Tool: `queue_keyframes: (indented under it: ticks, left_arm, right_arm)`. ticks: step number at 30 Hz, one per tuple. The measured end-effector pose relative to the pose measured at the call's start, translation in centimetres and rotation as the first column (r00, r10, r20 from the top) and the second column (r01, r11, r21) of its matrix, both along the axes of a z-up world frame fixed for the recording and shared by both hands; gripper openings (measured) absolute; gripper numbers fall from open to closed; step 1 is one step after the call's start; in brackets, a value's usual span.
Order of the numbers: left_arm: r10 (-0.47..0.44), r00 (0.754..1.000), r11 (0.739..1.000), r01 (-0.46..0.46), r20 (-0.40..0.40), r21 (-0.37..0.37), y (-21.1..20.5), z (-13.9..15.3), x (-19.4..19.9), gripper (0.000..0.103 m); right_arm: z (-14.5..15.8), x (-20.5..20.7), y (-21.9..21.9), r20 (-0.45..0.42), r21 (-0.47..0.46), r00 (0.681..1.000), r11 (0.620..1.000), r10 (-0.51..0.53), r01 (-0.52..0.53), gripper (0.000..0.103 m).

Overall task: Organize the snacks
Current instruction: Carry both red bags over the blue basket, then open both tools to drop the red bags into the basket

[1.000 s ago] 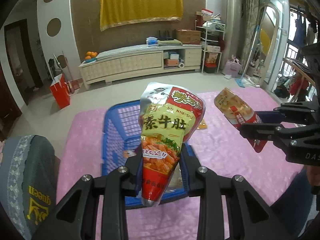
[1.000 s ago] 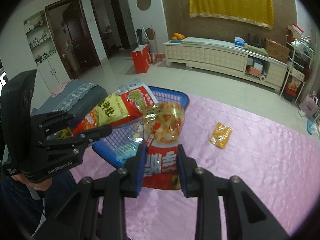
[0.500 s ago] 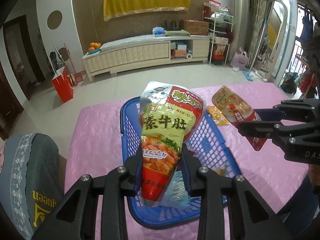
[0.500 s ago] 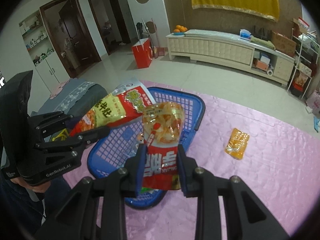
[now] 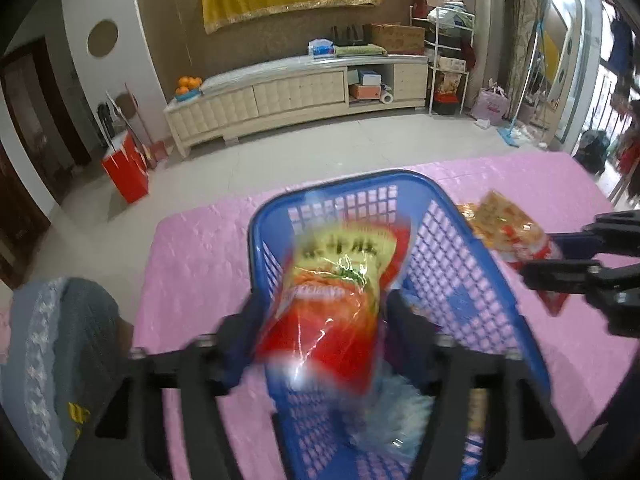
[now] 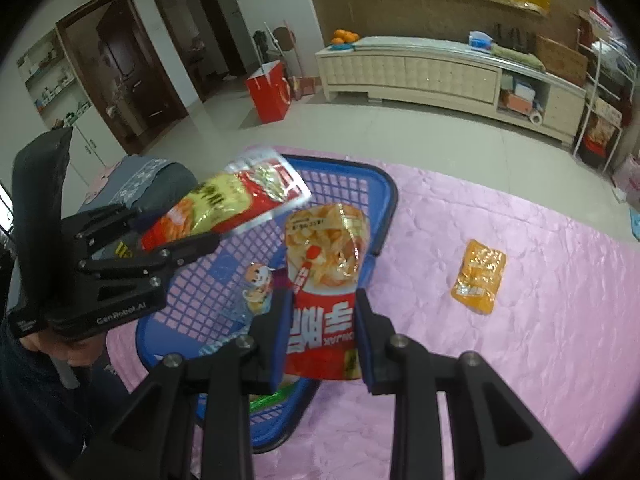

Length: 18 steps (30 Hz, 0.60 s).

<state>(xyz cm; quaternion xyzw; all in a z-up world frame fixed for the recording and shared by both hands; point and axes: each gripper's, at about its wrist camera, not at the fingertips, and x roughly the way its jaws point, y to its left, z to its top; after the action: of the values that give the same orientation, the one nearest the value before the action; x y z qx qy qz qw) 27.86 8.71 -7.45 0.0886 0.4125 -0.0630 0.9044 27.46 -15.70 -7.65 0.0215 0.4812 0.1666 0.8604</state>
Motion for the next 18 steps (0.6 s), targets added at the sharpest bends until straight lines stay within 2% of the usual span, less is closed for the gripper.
queue_keyframes:
  ticks: [3, 9, 18]
  left_arm:
    - [0.004, 1.0, 1.0, -0.004, -0.013, 0.005, 0.2, -0.1, 0.2, 0.065]
    - [0.032, 0.999, 0.999, -0.032, -0.004, -0.032, 1.1, 1.1, -1.5, 0.065]
    - [0.086, 0.996, 0.994, -0.084, 0.033, -0.065, 3.1, 3.5, -4.9, 0.068]
  right_arm:
    - [0.4, -0.3, -0.3, 0.004, -0.003, 1.0, 1.0, 0.002, -0.002, 0.034]
    - [1.9, -0.7, -0.3, 0.025, 0.007, 1.0, 1.0, 0.003, -0.003, 0.034]
    - [4.0, -2.2, 2.2, 0.063, -0.003, 0.997, 0.999, 0.044, -0.044, 0.034]
